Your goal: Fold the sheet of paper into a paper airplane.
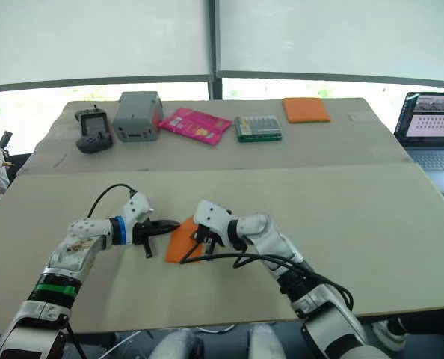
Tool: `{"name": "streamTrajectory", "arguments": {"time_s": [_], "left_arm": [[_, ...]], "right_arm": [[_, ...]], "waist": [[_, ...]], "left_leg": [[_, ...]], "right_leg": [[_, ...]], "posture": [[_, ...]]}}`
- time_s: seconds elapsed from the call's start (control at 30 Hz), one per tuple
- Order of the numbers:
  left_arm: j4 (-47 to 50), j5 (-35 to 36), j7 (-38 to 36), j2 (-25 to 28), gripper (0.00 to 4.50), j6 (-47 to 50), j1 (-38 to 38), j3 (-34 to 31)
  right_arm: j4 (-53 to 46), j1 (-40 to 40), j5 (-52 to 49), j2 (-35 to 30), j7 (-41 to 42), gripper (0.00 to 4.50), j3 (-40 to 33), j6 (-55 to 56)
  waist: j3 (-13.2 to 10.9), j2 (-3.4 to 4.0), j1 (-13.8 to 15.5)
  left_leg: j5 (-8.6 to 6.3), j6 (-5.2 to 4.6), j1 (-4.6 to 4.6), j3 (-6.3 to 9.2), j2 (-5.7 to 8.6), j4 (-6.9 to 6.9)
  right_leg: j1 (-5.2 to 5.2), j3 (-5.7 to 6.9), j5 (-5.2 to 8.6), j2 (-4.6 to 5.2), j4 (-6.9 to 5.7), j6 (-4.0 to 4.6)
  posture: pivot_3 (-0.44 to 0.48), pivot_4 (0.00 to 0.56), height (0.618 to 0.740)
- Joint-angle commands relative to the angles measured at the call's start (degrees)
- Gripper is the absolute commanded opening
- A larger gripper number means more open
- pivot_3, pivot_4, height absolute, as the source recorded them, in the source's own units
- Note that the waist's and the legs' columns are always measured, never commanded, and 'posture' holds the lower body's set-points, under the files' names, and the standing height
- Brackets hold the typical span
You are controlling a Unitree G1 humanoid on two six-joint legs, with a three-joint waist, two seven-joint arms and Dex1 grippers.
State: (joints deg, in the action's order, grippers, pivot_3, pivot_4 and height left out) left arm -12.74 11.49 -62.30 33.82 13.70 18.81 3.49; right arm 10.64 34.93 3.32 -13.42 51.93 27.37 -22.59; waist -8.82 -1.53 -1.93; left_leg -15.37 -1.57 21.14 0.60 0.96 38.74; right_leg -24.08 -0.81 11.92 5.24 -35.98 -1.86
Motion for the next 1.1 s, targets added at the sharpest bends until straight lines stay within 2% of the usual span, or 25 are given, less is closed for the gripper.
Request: {"name": "streamTrajectory", "arguments": {"time_s": [0.03, 0.27, 0.47, 0.77, 0.97, 1.1], "left_arm": [[5.6, 0.6, 0.4, 2.3, 0.03, 4.7, -6.9, 0.1], [12.9, 3.7, 3.4, 2.7, 0.03, 9.4, -11.8, -1.9], [16.0, 5.0, 4.8, 0.5, 0.03, 11.7, -12.5, 0.5], [21.0, 9.3, 4.3, 3.2, 0.03, 15.1, -16.2, -2.3], [24.3, 14.6, 3.1, 4.4, 0.03, 18.1, -13.8, -5.2], [25.4, 16.6, 3.3, 5.0, 0.03, 19.5, -11.8, -6.1]], "right_arm": [[4.3, -0.7, 1.6, -0.1, 0.5, 0.0, 2.2, 0.2], [5.1, 0.5, 1.7, -0.1, 1.1, 0.0, 1.9, 3.3], [-1.7, 1.7, -0.5, -3.8, 3.9, 0.0, -1.3, 3.6], [-11.3, 1.9, -4.0, -9.9, 7.3, 0.0, -5.4, -0.6], [-20.0, 0.0, -8.7, -12.8, 6.7, 0.0, -10.7, -7.2], [-26.2, -3.2, -14.6, -12.7, 4.0, 0.0, -16.1, -16.9]], "waist": [[0.1, 0.12, -0.3], [0.2, 0.24, -0.6], [0.2, 0.27, 0.2], [0.1, 0.29, 0.8], [-0.2, 0.24, 1.1], [-0.4, 0.16, 1.4]], "left_leg": [[0.0, 0.0, -0.01, 0.0, 0.0, -0.04], [0.0, 0.0, -0.05, -0.01, -0.02, -0.08], [0.0, 0.01, 0.02, -0.01, 0.06, -0.08], [-0.05, -0.02, 0.25, -0.06, 0.04, -0.09], [-0.05, -0.02, 0.39, -0.04, 0.04, -0.02], [-0.05, -0.02, 0.63, 0.08, 0.05, 0.09]], "right_leg": [[0.0, 0.0, 0.0, 0.02, 0.0, 0.01], [-0.02, 0.01, 0.01, 0.01, 0.0, 0.03], [-0.04, 0.02, 0.01, 0.1, 0.03, 0.03], [-0.21, 0.03, 0.02, 0.12, 0.2, 0.03], [-0.27, 0.06, 0.02, 0.11, 0.2, 0.03], [-0.37, 0.15, 0.02, 0.14, 0.21, 0.03]], "posture": [[0.0, 0.15, 0.74], [0.0, 0.15, 0.74], [0.0, 0.15, 0.74], [0.0, 0.15, 0.74], [0.0, 0.15, 0.74], [0.0, 0.15, 0.74]]}}
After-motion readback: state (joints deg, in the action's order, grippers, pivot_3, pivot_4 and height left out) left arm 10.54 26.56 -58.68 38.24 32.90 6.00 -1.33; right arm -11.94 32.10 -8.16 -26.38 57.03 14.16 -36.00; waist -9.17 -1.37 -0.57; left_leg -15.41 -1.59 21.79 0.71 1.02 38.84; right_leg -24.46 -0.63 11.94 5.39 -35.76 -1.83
